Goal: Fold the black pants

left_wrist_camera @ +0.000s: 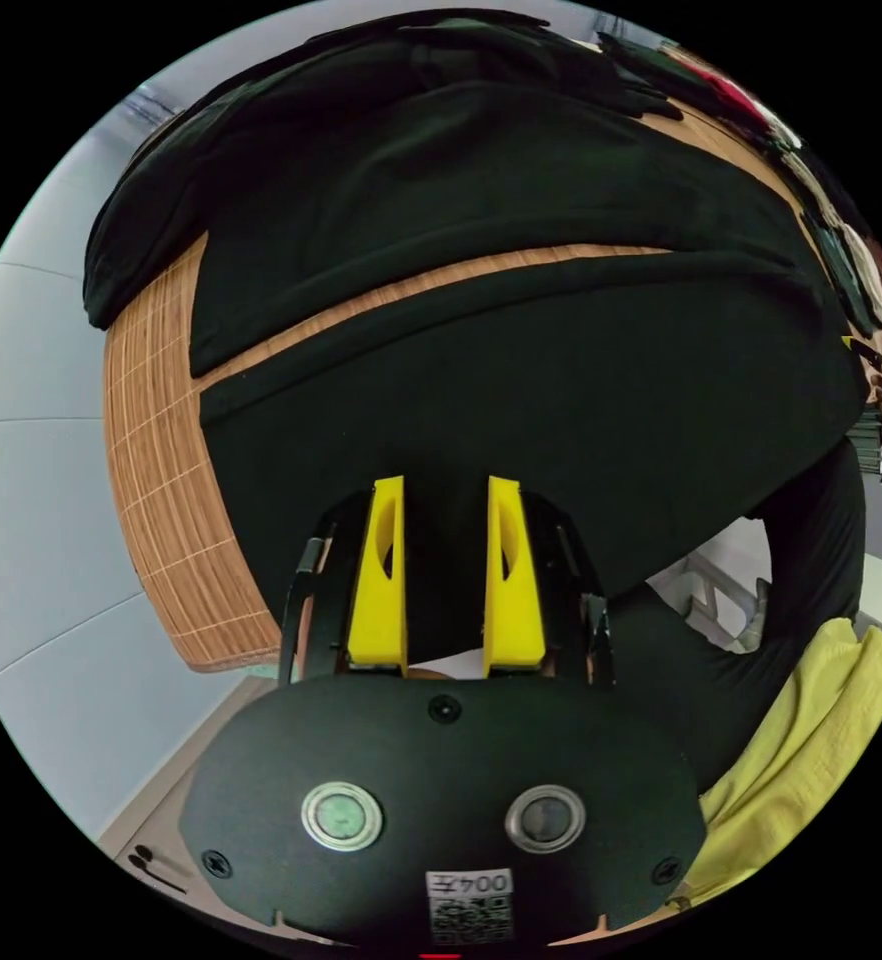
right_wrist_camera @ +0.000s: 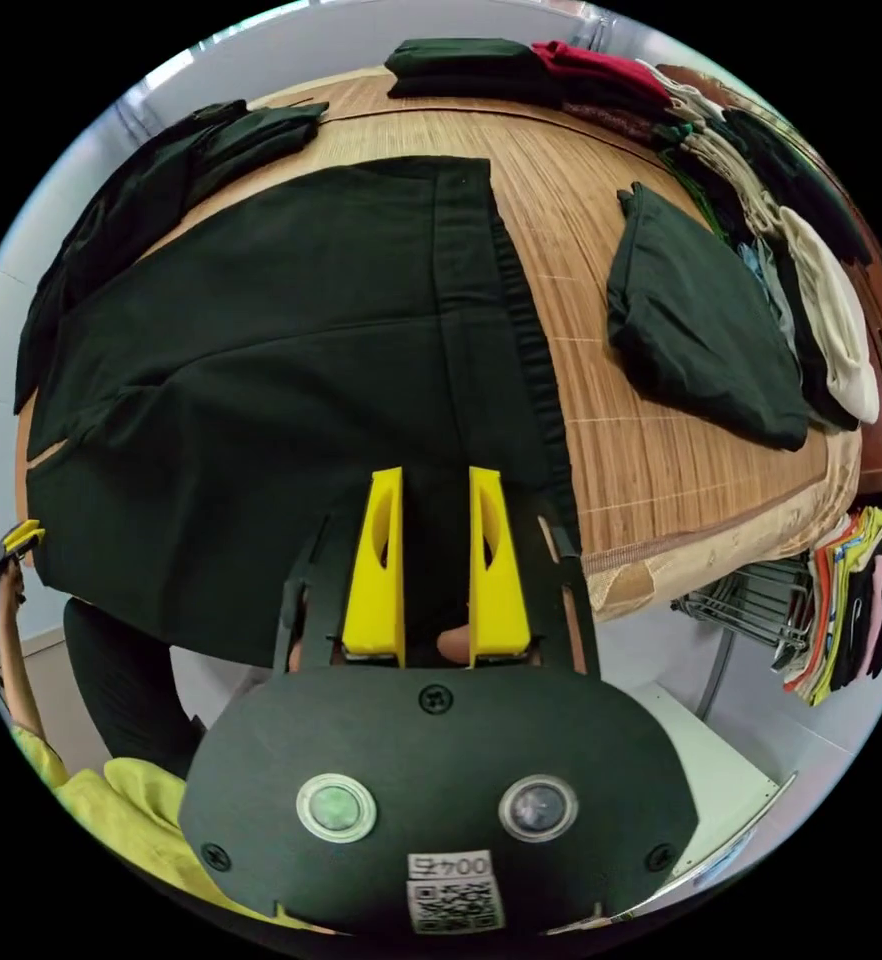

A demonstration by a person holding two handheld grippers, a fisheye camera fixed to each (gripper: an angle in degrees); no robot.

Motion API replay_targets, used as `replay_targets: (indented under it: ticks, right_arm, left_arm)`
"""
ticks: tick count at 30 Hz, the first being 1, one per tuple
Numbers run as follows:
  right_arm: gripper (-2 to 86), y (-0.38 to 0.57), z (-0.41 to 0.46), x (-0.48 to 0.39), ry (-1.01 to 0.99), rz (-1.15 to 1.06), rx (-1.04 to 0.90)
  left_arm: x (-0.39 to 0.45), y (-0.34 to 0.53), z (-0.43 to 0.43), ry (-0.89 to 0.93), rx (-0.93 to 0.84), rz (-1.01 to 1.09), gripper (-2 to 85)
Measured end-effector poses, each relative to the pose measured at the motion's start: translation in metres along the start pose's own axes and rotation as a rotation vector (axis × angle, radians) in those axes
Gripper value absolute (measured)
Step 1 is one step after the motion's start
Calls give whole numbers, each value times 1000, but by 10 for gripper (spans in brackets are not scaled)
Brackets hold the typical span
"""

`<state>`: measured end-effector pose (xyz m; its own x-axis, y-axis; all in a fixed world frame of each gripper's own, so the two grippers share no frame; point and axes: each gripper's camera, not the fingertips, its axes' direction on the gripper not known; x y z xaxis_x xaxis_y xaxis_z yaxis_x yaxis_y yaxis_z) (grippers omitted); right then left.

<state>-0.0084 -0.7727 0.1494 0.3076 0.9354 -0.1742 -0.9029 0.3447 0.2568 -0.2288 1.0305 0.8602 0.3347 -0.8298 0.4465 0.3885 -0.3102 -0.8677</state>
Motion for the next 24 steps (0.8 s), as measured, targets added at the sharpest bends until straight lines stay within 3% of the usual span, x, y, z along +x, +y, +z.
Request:
replay_targets:
  ticks: [3, 7, 10, 15, 18, 24]
  right_arm:
    - [99, -1, -5, 16, -32, 36, -29]
    - [128, 18, -6, 2, -145, -118, -66]
    - [123, 30, 14, -8, -37, -216, -109]
    - [100, 23, 1, -12, -67, -276, -116]
    - [100, 20, 31, -25, -13, -397, -305]
    - [106, 10, 56, -27, 132, -474, -381]
  left_arm:
    - [9, -10, 3, -32, -41, 16, 121]
    - [17, -22, 9, -50, -81, 32, 120]
    - [17, -25, 14, -40, -91, 30, 120]
    - [20, -27, 23, -39, -98, 28, 119]
    - [23, -30, 30, -49, -111, 38, 119]
    - [19, -28, 46, -36, -98, 30, 119]
